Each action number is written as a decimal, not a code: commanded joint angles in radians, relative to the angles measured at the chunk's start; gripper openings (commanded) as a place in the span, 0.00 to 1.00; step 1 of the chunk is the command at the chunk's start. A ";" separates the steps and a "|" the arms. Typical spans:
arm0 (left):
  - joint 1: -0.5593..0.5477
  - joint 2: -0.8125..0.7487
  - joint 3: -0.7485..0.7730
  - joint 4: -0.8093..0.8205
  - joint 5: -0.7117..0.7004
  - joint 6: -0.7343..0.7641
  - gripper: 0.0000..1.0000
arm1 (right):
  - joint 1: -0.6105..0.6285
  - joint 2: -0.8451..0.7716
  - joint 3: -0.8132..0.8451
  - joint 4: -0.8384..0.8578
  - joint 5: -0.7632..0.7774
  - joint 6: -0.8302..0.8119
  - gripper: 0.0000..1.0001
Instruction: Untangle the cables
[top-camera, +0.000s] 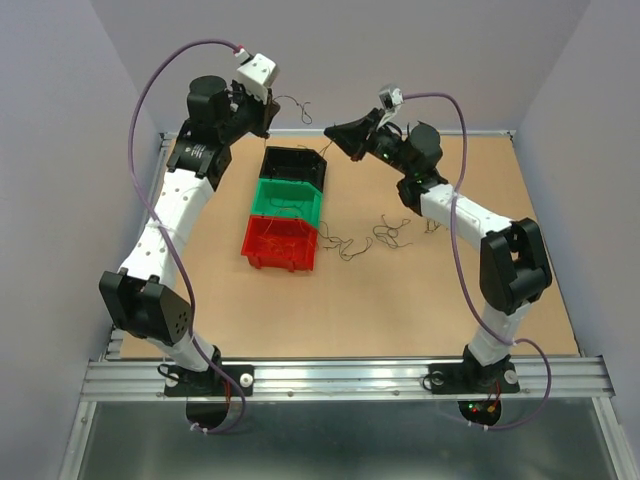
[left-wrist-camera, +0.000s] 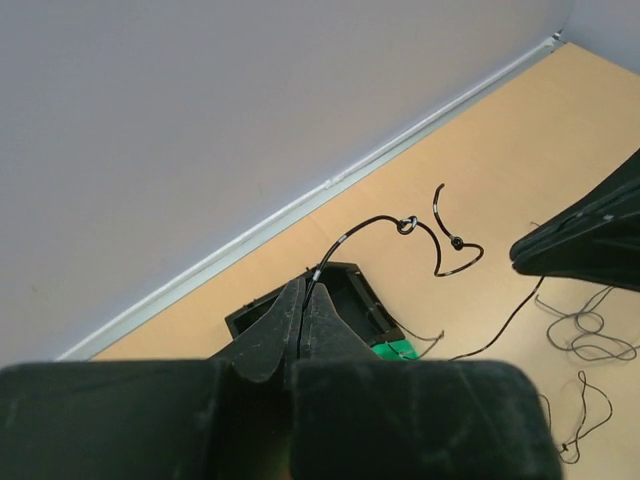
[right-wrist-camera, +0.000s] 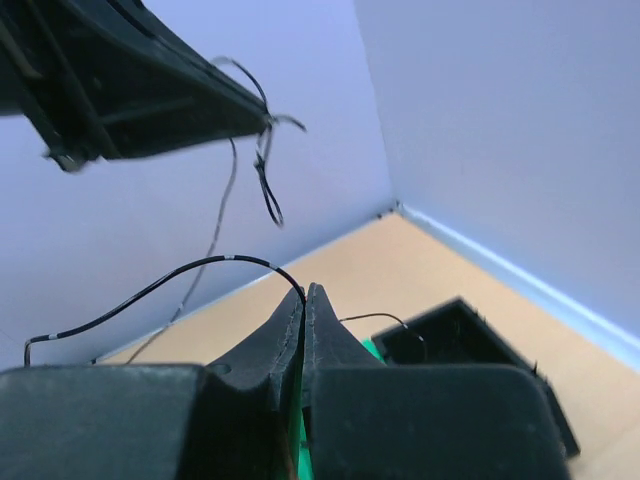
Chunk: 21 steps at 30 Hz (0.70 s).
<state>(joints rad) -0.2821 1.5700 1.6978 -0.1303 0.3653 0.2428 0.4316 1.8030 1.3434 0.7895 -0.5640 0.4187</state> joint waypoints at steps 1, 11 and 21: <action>0.026 0.011 0.010 0.126 0.064 -0.014 0.00 | 0.002 0.041 0.158 -0.009 -0.065 -0.008 0.01; 0.049 0.221 0.109 0.162 0.060 0.001 0.00 | 0.001 0.306 0.462 -0.022 -0.116 0.052 0.01; 0.063 0.559 0.384 0.080 -0.026 0.056 0.00 | 0.001 0.623 0.694 -0.041 -0.074 0.130 0.01</action>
<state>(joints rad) -0.2321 2.0750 1.9671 -0.0456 0.3611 0.2756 0.4316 2.3482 1.9198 0.7414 -0.6590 0.5091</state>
